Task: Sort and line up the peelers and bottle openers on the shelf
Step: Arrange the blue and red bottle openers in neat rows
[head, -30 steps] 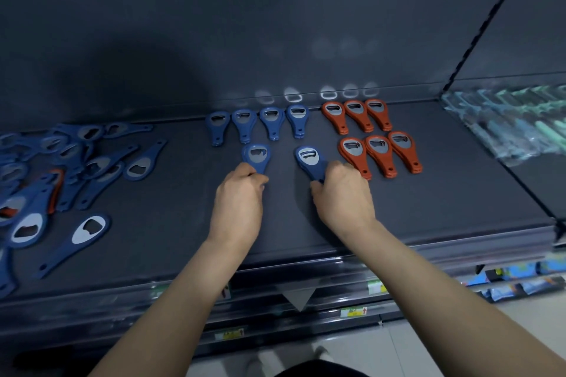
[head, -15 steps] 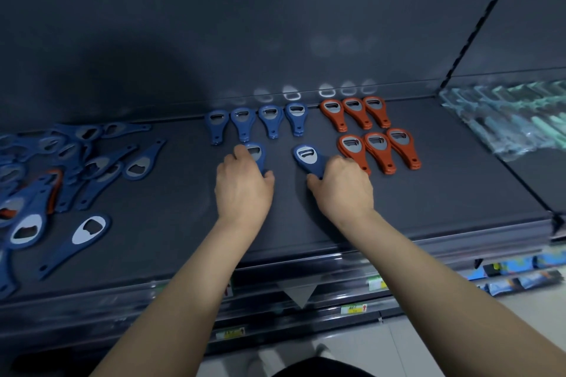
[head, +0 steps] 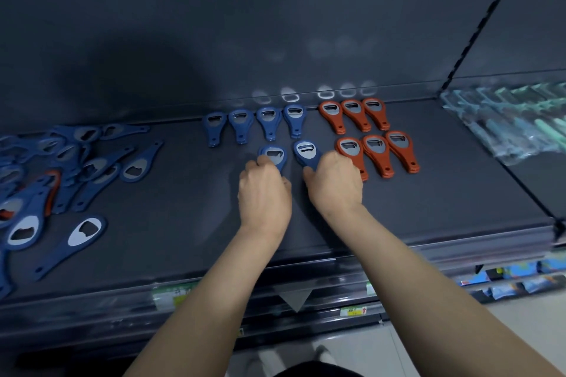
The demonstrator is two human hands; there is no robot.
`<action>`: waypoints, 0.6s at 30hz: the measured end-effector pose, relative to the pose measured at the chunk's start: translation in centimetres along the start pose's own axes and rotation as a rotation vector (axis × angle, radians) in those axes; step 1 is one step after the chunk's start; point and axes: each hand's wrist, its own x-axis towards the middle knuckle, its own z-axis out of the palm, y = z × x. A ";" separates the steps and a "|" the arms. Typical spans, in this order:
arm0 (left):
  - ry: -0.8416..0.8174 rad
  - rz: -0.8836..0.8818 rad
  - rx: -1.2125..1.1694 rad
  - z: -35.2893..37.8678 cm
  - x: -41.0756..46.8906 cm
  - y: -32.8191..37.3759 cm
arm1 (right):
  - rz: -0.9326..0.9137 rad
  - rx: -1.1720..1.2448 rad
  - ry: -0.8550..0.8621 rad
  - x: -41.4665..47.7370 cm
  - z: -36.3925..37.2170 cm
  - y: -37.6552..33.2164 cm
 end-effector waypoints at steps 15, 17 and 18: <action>0.080 0.011 -0.009 0.9 -0.2 -0.4 | -0.074 -0.053 0.035 -0.6 0.2 0.6; 0.071 0.014 -0.018 1.0 -0.2 -0.4 | -0.074 -0.055 0.023 -0.6 0.2 0.8; 0.063 0.012 -0.026 1.0 -0.3 -0.3 | -0.074 -0.053 0.018 -0.6 0.1 0.8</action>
